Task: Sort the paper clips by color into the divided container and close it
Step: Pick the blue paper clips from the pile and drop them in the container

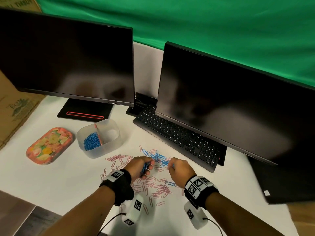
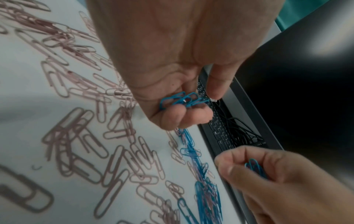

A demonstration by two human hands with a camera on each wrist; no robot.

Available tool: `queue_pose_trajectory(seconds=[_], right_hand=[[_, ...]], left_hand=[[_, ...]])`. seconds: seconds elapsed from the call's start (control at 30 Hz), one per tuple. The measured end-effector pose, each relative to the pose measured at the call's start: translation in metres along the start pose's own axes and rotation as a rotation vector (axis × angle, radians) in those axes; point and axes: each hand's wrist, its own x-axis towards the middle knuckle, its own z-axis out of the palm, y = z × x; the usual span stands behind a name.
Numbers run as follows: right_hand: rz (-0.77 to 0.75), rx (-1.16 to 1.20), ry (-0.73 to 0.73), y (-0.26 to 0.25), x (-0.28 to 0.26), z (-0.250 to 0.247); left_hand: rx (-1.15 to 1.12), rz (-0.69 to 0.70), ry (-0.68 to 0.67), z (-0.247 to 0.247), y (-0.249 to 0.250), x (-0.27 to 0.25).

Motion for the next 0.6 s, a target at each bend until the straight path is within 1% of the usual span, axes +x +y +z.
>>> queue_pose_trajectory(seconds=[0.07, 0.23, 0.33, 0.47, 0.57, 0.6], right_hand=[[-0.027, -0.095, -0.033, 0.008, -0.004, 0.004], [-0.095, -0.274, -0.179, 0.027, -0.019, 0.02], [-0.112, -0.345, -0.2, 0.028, -0.016, 0.027], [-0.061, -0.325, -0.207, 0.025, -0.013, 0.028], [-0.042, -0.213, -0.229, 0.023, -0.013, 0.02], [-0.038, -0.135, -0.23, 0.021, -0.013, 0.016]], left_hand=[[0.003, 0.007, 0.022, -0.005, -0.001, 0.0], [-0.026, 0.01, 0.082, -0.019, -0.002, 0.001], [-0.026, 0.008, 0.09, -0.02, -0.002, 0.0], [-0.007, 0.006, 0.089, -0.019, 0.0, -0.001], [-0.026, -0.002, 0.073, -0.02, 0.002, -0.003], [-0.042, -0.002, 0.066, -0.021, 0.003, -0.003]])
